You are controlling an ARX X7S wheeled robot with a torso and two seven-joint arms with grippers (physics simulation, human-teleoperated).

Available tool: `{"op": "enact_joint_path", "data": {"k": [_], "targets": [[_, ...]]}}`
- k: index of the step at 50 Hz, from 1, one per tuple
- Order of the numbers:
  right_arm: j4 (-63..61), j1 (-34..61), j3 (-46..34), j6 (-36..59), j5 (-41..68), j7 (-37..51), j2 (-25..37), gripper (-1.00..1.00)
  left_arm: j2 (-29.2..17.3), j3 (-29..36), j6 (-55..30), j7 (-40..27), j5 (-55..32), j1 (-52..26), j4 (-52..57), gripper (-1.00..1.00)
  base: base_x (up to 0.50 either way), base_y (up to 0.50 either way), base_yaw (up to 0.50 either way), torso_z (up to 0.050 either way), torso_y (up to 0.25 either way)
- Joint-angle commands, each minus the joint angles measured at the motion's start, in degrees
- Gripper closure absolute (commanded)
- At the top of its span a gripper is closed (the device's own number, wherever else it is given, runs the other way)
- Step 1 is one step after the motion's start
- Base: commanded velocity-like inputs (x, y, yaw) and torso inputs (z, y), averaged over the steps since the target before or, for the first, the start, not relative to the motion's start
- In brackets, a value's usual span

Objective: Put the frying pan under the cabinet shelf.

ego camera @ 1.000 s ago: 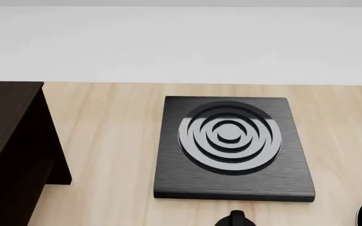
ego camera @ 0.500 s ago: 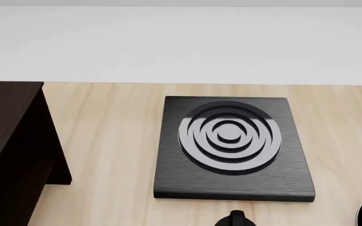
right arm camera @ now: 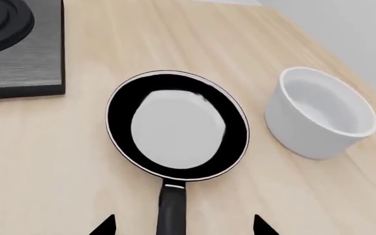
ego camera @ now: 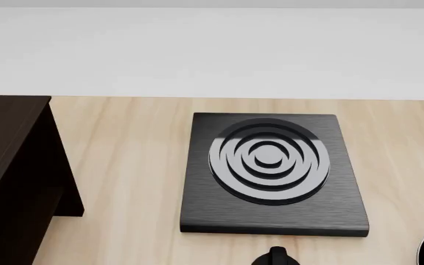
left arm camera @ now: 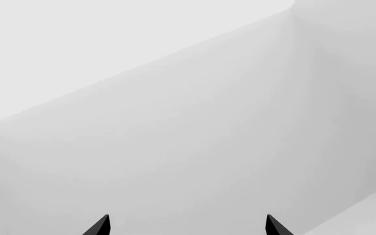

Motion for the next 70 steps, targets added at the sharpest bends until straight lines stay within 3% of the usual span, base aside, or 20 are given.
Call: {"op": "enact_joint_path", "data": {"k": [1,29,56,70], "targets": [[0.81,0.85,-0.94,1.39,0.83,0.85,-0.33,-1.00,0.53,0.34,0.24,0.10,0.15,-0.23,-0.28,-1.00,0.00,0.00,0.00,0.000,0.000],[5.04,0.26,-2.45,-0.36,-0.59,-0.45,-1.14,-1.00,0.14,0.62,0.73,0.05,0.06,0.38,-0.02,-1.00,0.00,0.00,0.00,0.000,0.000],[13.29,3.84,-11.15,-4.98,-5.36,-2.62,-2.02,-1.00,0.17,1.00,1.23,0.06,-0.30,1.16,0.75,-1.00,0.00,0.00,0.00,0.000,0.000],[16.45,4.98,-11.32,-5.77,-5.76,-3.36,-1.77,-1.00,0.44,1.41,1.40,0.24,-0.03,0.95,0.42,-1.00,0.00,0.00,0.00,0.000,0.000]]}}
